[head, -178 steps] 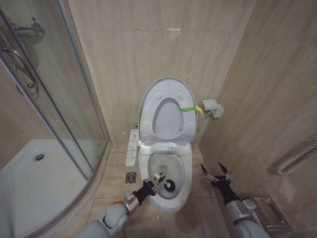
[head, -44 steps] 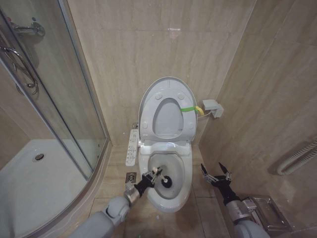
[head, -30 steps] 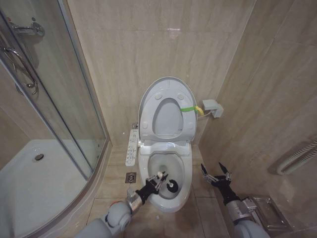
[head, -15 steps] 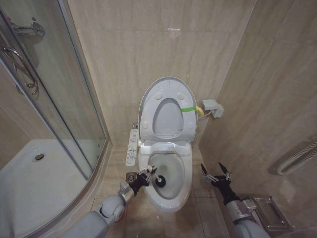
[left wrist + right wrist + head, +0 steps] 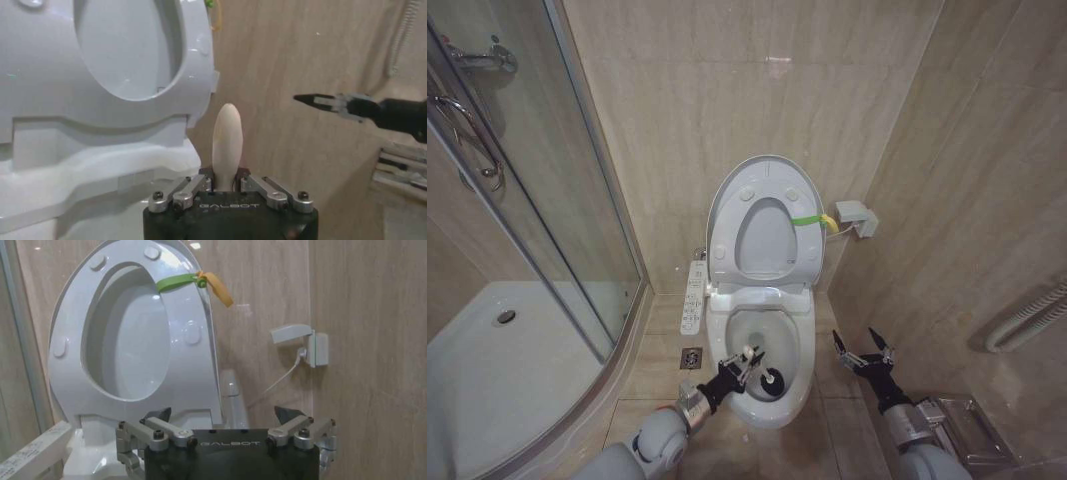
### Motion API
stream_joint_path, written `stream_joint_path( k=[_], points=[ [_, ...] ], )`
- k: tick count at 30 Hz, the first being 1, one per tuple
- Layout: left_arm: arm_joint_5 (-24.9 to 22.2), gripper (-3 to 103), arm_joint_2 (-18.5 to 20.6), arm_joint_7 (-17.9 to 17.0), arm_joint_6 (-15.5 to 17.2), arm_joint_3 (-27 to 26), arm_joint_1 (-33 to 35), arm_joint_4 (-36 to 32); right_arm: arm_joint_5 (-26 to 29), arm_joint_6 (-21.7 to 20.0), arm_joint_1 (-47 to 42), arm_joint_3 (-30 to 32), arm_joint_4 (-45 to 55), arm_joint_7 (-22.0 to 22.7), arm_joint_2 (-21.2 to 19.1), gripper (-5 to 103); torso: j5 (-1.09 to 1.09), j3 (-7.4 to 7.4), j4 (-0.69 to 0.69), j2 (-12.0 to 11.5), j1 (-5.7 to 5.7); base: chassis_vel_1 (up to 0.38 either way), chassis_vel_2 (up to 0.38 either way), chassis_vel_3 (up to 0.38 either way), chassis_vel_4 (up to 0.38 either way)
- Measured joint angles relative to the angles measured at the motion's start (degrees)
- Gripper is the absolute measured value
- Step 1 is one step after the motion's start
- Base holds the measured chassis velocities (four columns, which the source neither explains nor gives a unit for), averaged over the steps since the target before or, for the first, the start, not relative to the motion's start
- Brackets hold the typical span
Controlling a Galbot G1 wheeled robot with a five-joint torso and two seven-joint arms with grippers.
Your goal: Open the toilet lid, clean the toilet bowl with a toilet brush, close the toilet lid, and flush.
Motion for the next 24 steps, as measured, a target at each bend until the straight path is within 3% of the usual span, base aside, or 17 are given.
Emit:
stream_joint_path(
  k=[14,19,24],
  points=[
    [-1.2,19,-4.3,2.1,-2.0,-0.7,-4.2,9.9,0.0,0.0,0.0,0.0,0.0,0.0,0.0,100,-0.01,0.00,-0.01,0.0,0.00,0.000,0.000,0.000,0.000],
    [-0.8,19,-3.7,1.7,-2.1,-1.6,-3.9,8.7,0.0,0.0,0.0,0.0,0.0,0.0,0.0,100,-0.02,0.01,-0.01,0.0,0.00,0.000,0.000,0.000,0.000],
    [1.1,19,-2.8,-0.4,-1.8,-7.4,-3.1,4.4,0.0,0.0,0.0,0.0,0.0,0.0,0.0,100,-0.01,0.00,0.00,0.0,0.00,0.000,0.000,0.000,0.000]
  ],
)
